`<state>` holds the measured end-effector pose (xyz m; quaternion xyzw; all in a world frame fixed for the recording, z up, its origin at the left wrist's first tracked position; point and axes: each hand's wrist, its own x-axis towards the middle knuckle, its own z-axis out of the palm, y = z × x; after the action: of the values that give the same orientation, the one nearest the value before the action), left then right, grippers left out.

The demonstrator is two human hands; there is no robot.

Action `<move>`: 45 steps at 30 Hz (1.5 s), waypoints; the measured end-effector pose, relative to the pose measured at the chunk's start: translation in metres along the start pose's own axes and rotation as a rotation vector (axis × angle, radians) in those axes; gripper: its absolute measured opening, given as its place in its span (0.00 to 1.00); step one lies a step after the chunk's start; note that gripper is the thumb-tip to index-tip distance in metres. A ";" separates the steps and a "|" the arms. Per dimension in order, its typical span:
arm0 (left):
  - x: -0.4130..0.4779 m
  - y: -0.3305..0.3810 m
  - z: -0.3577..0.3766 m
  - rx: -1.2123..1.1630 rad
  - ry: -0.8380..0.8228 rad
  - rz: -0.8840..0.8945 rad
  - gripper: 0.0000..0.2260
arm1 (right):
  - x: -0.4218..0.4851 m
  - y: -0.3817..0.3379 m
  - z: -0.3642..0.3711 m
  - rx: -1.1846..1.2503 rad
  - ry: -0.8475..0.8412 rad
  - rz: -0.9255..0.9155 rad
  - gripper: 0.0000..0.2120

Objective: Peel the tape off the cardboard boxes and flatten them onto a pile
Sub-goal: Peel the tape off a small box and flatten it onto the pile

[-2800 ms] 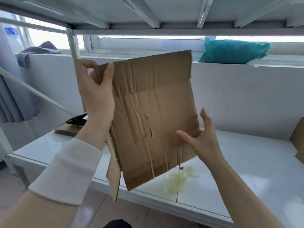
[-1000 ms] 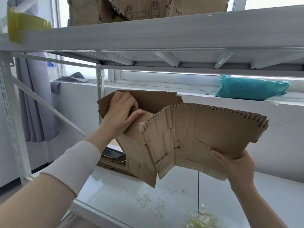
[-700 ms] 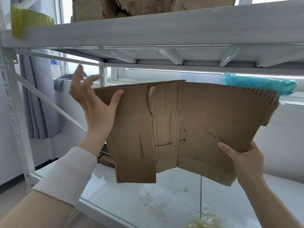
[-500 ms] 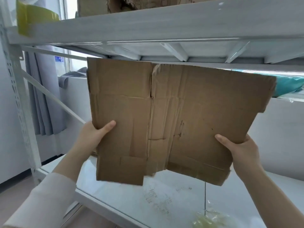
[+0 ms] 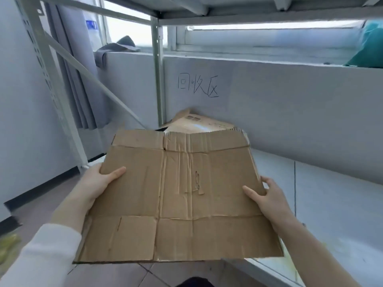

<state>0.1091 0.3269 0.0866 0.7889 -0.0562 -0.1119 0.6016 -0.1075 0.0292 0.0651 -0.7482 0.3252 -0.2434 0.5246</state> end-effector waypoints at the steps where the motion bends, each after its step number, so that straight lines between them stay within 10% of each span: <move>1: -0.002 -0.012 -0.002 0.027 0.003 -0.022 0.22 | -0.005 0.009 0.005 0.003 -0.028 0.021 0.24; 14: 0.017 -0.073 0.045 0.333 0.101 -0.046 0.28 | -0.003 0.054 0.016 -0.590 0.025 0.047 0.29; 19: 0.034 -0.086 0.081 0.911 0.002 0.224 0.27 | -0.004 0.050 0.049 -0.988 -0.104 -0.063 0.26; 23: 0.041 -0.090 0.126 1.085 -0.207 0.376 0.29 | -0.019 0.066 0.083 -1.011 -0.230 -0.177 0.32; 45: 0.003 -0.092 0.133 1.108 -0.263 0.416 0.32 | -0.003 0.074 0.064 -1.048 -0.241 -0.140 0.34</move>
<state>0.0757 0.2261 -0.0355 0.9369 -0.3328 -0.0425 0.0985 -0.0809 0.0538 -0.0257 -0.9520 0.2901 0.0046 0.0975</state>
